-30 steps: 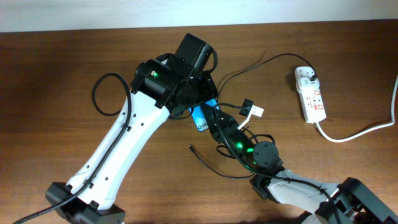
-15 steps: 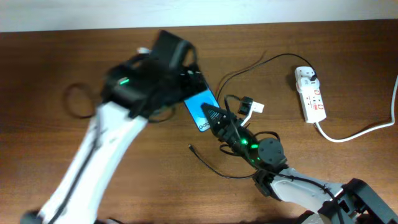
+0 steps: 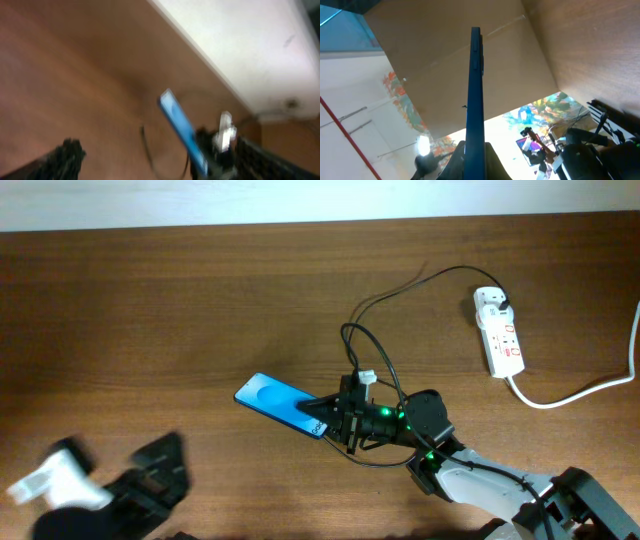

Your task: Plug charger to phone and switch on socket

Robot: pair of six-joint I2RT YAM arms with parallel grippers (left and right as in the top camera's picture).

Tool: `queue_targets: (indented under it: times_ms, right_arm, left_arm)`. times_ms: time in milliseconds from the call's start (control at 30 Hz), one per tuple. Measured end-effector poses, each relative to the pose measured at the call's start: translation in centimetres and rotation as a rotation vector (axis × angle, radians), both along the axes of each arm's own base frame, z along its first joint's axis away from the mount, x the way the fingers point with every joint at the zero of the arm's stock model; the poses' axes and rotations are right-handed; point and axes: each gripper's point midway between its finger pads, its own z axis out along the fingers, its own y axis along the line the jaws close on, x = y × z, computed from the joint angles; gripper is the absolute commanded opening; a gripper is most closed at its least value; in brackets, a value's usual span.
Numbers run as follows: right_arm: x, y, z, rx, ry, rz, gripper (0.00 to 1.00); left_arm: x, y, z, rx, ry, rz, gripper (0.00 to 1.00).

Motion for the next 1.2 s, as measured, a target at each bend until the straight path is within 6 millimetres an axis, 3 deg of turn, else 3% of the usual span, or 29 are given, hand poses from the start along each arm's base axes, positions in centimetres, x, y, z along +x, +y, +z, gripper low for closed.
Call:
queue_targets:
  times_ms: [67, 100, 133, 167, 267, 333, 400, 567, 633, 767, 867, 1033, 1133, 1200]
  right_arm:
    - [0.4, -0.3, -0.5, -0.014, 0.027, -0.009, 0.04]
    - [1.1, -0.9, -1.3, -0.033, 0.06, -0.034, 0.04]
    - [1.6, -1.3, -1.7, -0.046, 0.081, -0.051, 0.04]
    - [1.9, -1.6, -2.4, -0.064, 0.113, -0.063, 0.04]
    - [2.0, -1.7, -2.9, -0.077, 0.133, -0.072, 0.04]
    - [2.0, -1.6, -2.6, -0.068, 0.119, -0.069, 0.04]
    - [1.5, -1.2, -2.0, -0.054, 0.096, -0.053, 0.04]
    - [0.7, -0.4, -1.3, -0.036, 0.066, -0.023, 0.04]
    - [0.7, -0.4, -1.2, -0.031, 0.059, -0.023, 0.04]
    - [0.9, -0.5, -0.2, -0.004, 0.02, -0.035, 0.04]
    - [1.1, -0.5, -0.2, -0.004, 0.02, -0.046, 0.04]
    - [1.3, -0.6, -0.1, 0.0, 0.017, -0.061, 0.04]
    - [1.8, -0.2, 1.5, 0.023, -0.017, -0.057, 0.04]
    - [2.1, 0.0, 1.4, 0.012, -0.001, -0.057, 0.04]
  left_arm:
    - [1.6, -2.7, -3.2, -0.109, 0.091, -0.021, 0.99]
    - [1.7, -3.9, -6.4, -0.206, 0.203, 0.023, 0.99]
    - [2.0, -4.4, -7.1, -0.255, 0.227, 0.044, 0.99]
    - [3.4, -5.8, -6.8, -0.378, 0.199, 0.056, 0.99]
    - [4.7, -7.2, -6.6, -0.508, 0.187, 0.083, 0.97]
    - [4.9, -7.7, -8.0, -0.545, 0.252, 0.118, 0.98]
    - [5.3, -8.8, -10.1, -0.561, 0.356, 0.144, 0.91]
    - [7.1, -10.2, -12.3, -0.543, 0.452, 0.172, 0.78]
    - [8.2, -10.8, -13.2, -0.531, 0.479, 0.184, 0.68]
    - [10.8, -12.3, -13.8, -0.544, 0.469, 0.177, 0.63]
    - [11.7, -12.8, -13.3, -0.566, 0.439, 0.161, 0.46]
    - [12.7, -13.3, -12.7, -0.587, 0.404, 0.147, 0.44]
    - [13.6, -14.5, -13.2, -0.585, 0.407, 0.125, 0.44]
    - [14.2, -15.3, -12.6, -0.602, 0.379, 0.099, 0.44]
